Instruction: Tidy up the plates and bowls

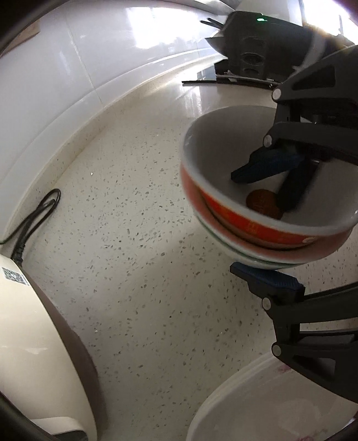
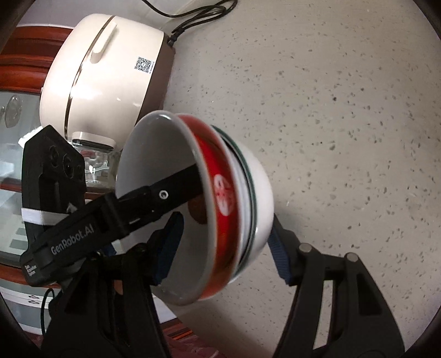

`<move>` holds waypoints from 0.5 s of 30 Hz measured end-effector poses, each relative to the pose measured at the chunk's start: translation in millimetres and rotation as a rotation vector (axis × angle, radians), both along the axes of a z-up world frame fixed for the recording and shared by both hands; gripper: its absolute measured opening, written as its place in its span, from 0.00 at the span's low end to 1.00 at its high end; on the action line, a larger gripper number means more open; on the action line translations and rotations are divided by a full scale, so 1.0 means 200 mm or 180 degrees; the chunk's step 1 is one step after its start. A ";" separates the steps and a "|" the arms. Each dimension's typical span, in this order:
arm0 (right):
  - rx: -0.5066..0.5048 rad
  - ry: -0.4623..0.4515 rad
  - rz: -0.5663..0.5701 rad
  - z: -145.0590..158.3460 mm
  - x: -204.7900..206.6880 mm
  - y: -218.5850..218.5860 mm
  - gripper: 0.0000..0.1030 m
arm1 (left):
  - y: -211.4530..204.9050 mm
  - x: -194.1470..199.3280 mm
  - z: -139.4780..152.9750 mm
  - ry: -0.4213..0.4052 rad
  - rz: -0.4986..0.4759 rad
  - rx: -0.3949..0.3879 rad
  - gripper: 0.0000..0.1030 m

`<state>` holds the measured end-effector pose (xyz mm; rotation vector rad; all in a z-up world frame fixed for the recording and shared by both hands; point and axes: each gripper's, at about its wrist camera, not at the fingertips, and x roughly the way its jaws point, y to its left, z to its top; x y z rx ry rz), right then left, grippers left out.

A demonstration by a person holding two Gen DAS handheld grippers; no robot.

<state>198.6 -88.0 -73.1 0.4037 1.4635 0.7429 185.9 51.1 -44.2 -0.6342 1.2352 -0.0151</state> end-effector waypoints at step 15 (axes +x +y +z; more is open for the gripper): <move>0.0137 -0.0167 0.0038 0.15 -0.04 -0.01 0.46 | 0.03 -0.15 0.22 -0.0310 0.0295 0.0076 0.54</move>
